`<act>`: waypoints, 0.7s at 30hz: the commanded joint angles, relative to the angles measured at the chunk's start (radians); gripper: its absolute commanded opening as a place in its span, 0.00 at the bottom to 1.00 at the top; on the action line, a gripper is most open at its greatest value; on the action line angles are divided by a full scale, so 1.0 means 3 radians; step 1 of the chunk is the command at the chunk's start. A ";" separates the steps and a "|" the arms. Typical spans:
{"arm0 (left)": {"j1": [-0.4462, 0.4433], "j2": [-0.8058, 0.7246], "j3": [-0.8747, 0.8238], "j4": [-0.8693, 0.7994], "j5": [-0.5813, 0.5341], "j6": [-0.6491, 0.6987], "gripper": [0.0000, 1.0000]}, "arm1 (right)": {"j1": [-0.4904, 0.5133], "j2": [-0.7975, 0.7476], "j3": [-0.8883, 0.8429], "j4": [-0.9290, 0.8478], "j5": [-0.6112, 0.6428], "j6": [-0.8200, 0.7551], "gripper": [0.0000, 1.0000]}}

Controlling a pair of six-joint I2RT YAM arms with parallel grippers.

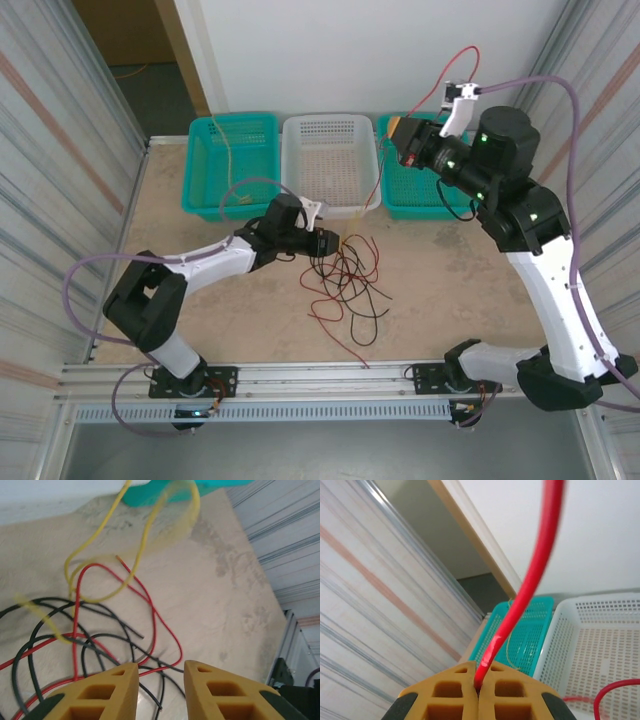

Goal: Untangle the cables

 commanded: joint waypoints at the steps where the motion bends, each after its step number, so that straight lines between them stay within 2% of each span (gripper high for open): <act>1: -0.0013 -0.0009 -0.0047 0.0098 -0.0005 -0.0091 0.33 | -0.0103 -0.0023 0.0107 0.0056 -0.0150 0.0068 0.00; 4: -0.0014 -0.0100 -0.0074 0.0087 0.0017 -0.0136 0.36 | -0.0301 0.0111 0.0201 -0.0155 -0.0085 0.0001 0.00; 7: -0.0016 -0.0296 -0.0051 -0.0022 0.0048 -0.0154 0.45 | -0.0617 0.0336 0.0306 -0.0394 -0.0083 -0.0020 0.00; 11: -0.0010 -0.0568 0.0146 -0.0537 -0.0045 -0.0109 0.55 | -0.0910 0.0735 0.0555 -0.0666 0.0013 -0.0208 0.00; 17: 0.0014 -0.0975 0.0276 -0.1129 -0.0294 0.0056 0.58 | -0.1280 0.1511 0.1116 -0.1144 -0.0038 -0.0328 0.00; 21: 0.0102 -0.1145 0.0229 -0.1306 -0.0297 0.0028 0.57 | -0.1392 0.1943 0.1387 -0.1378 -0.0140 -0.0341 0.00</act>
